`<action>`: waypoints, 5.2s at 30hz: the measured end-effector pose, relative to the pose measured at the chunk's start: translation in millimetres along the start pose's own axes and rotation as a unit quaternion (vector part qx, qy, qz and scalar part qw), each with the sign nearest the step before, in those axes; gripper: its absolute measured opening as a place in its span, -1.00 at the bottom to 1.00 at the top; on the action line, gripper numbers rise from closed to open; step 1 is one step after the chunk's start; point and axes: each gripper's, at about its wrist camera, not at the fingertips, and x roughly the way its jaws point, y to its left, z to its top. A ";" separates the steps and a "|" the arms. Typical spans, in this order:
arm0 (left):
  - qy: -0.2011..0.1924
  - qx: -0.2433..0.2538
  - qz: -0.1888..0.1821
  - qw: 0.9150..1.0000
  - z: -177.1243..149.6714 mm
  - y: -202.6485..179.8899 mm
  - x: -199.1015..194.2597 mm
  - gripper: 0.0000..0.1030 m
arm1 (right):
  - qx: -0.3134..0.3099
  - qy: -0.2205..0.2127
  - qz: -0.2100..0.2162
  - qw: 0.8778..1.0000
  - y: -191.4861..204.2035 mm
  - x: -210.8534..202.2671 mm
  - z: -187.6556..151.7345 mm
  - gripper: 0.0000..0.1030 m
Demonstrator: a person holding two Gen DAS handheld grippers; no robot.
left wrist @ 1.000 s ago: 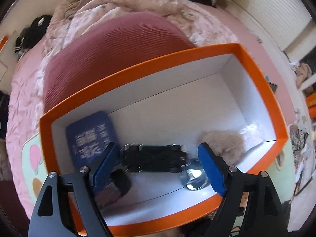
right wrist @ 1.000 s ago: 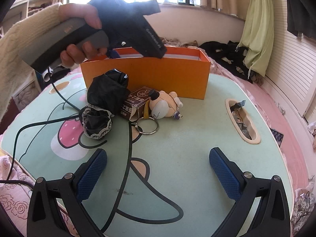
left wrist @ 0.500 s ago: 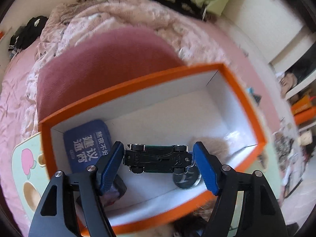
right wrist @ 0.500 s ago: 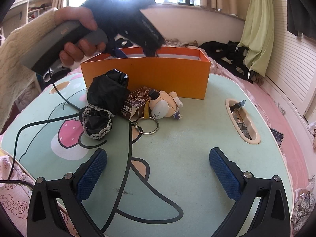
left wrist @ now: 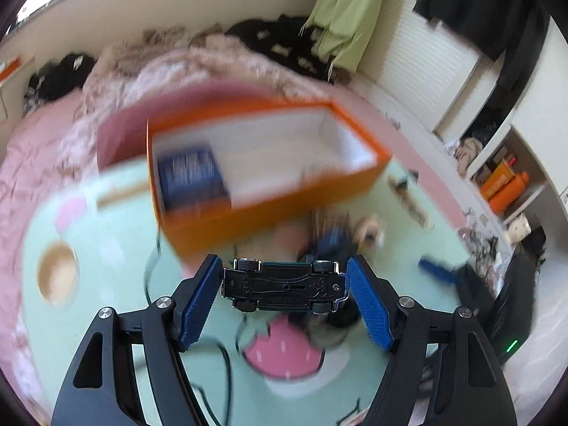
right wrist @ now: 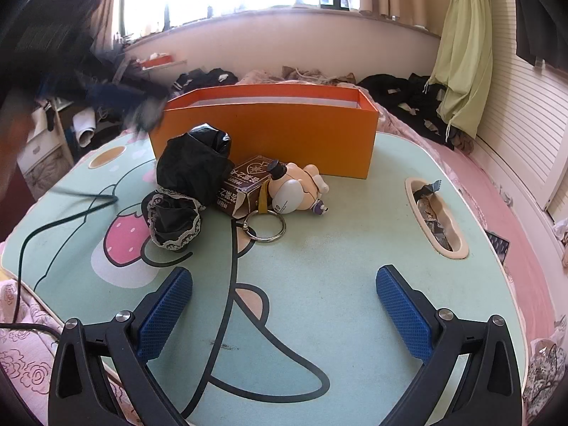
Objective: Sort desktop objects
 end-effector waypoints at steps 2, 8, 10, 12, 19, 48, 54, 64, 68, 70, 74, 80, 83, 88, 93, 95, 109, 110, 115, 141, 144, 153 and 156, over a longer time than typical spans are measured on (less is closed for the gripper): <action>0.009 -0.010 -0.002 1.000 -18.9 2.5 11.7 0.41 | 0.000 0.000 0.000 1.000 0.0 0.0 -0.3 1.00; -0.059 -0.015 -0.013 0.998 -30.4 0.4 13.8 0.42 | 0.000 0.000 0.000 1.000 0.1 0.0 -0.5 1.00; -0.079 -0.014 -0.003 0.997 -32.6 1.4 6.0 0.42 | 0.000 0.000 0.000 1.000 0.2 0.1 -0.6 1.00; -0.096 -0.013 0.012 0.995 -38.6 2.3 -2.1 0.54 | 0.000 0.000 0.000 1.000 0.1 0.1 -0.7 1.00; -0.086 0.016 0.048 0.995 -86.2 17.0 -13.5 0.59 | 0.000 0.000 0.000 1.000 0.0 0.2 -1.1 0.99; -0.058 0.037 0.108 0.992 -106.6 -0.3 0.6 0.99 | 0.000 0.000 0.001 1.000 0.6 0.5 -1.3 1.00; -0.040 0.004 0.110 0.993 -96.9 3.0 6.2 0.99 | -0.002 -0.001 0.001 1.000 1.0 0.1 -1.3 1.00; -0.049 0.001 0.113 0.992 -96.0 2.1 8.5 0.99 | -0.002 0.007 0.002 1.000 -0.4 -0.4 1.1 0.98; -0.050 0.000 0.112 0.992 -96.6 3.5 7.1 0.99 | 0.016 -0.015 0.062 0.998 -5.9 -20.1 34.1 0.66; -0.050 0.000 0.113 0.992 -96.6 3.1 7.4 0.99 | 0.037 -0.039 0.114 0.992 -10.6 -32.9 73.9 0.65; -0.050 0.000 0.113 0.992 -96.5 2.9 7.5 0.99 | 0.086 0.052 0.221 0.970 -12.3 2.7 154.3 0.28; -0.050 0.000 0.112 0.992 -96.9 2.6 7.4 0.99 | 0.079 0.208 0.215 0.951 19.4 110.7 204.5 0.07; -0.051 0.001 0.112 0.992 -97.3 1.1 8.0 0.99 | 0.065 0.246 0.189 0.948 35.5 144.2 199.9 0.02; -0.051 -0.001 0.111 0.993 -97.6 0.6 8.4 0.99 | 0.067 0.276 0.201 0.937 49.3 172.5 186.5 0.03; -0.051 -0.001 0.110 0.993 -97.2 -1.0 7.9 0.99 | 0.103 0.297 0.231 0.921 34.9 177.7 182.1 0.08; -0.051 -0.001 0.110 0.993 -97.1 -1.0 8.0 0.99 | 0.111 0.289 0.220 0.925 20.7 175.1 182.3 0.08; -0.052 -0.001 0.111 0.993 -97.5 -3.4 8.0 0.99 | 0.203 0.243 0.167 0.934 -53.9 148.2 191.8 0.48; -0.052 -0.001 0.111 0.993 -97.7 -3.2 7.9 0.99 | 0.189 0.242 0.163 0.938 -48.8 147.4 192.0 0.48; -0.052 -0.001 0.111 0.993 -98.1 -3.2 7.8 0.99 | 0.098 0.252 0.103 0.957 1.4 153.9 193.7 0.48; -0.053 -0.001 0.110 0.993 -98.3 -5.7 7.7 0.99 | 0.108 0.016 0.098 0.989 -29.7 -2.3 177.2 0.21; -0.052 -0.001 0.110 0.993 -98.0 -6.6 7.9 0.99 | 0.068 0.036 0.090 0.993 -18.5 -23.0 138.3 0.21; -0.053 -0.001 0.110 0.993 -99.2 -5.7 7.2 1.00 | 0.026 0.074 0.080 0.994 -4.8 -0.9 59.4 0.22; -0.053 -0.001 0.110 0.993 -99.4 -5.9 7.1 1.00 | 0.034 0.034 0.074 0.996 -6.6 -3.2 59.1 0.25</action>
